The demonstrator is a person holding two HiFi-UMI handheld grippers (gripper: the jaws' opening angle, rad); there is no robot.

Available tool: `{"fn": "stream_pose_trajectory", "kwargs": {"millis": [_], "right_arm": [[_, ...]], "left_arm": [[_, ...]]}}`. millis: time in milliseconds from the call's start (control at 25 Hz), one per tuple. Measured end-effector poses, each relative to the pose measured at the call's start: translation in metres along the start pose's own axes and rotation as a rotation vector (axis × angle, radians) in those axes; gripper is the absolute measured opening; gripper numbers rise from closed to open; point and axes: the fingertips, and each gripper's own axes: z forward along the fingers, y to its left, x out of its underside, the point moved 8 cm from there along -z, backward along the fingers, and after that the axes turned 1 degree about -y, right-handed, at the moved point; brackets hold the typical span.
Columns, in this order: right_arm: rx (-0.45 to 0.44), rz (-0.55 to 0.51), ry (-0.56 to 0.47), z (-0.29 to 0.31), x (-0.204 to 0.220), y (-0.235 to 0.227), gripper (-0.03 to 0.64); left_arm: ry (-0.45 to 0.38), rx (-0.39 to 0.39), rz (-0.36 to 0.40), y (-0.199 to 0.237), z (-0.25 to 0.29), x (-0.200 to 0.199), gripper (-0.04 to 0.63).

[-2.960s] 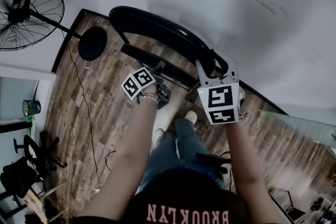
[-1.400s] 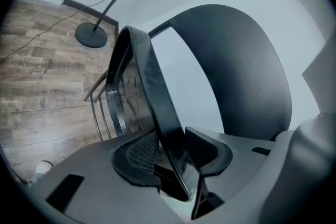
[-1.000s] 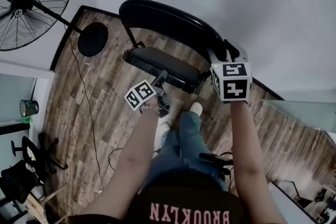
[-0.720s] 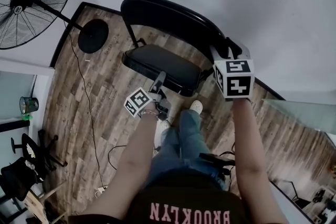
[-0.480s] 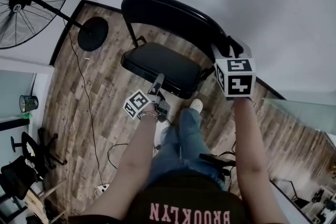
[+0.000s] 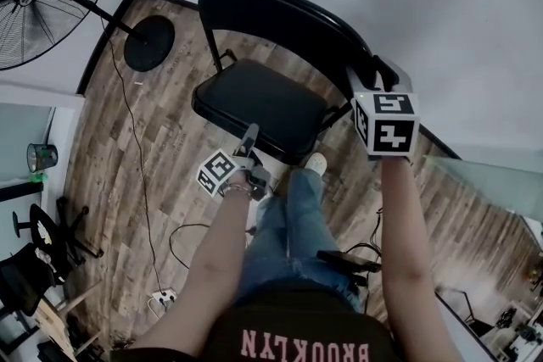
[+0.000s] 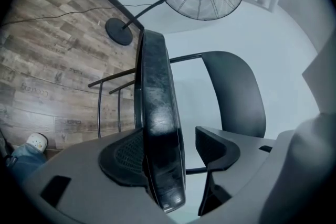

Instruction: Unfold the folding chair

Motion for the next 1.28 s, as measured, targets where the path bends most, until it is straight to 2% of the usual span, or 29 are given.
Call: {"fn": "stream_pose_trajectory", "kwargs": {"millis": [440, 1280], "right_arm": [[0.017, -0.003, 0.015, 0.002, 0.01, 0.008, 0.213], [0.087, -0.014, 0.014, 0.021, 0.025, 0.011, 0.212]], "left_arm": [[-0.019, -0.029, -0.053, 0.037, -0.019, 0.003, 0.276], [-0.009, -0.038, -0.084, 0.095, -0.036, 0.008, 0.27]]}}
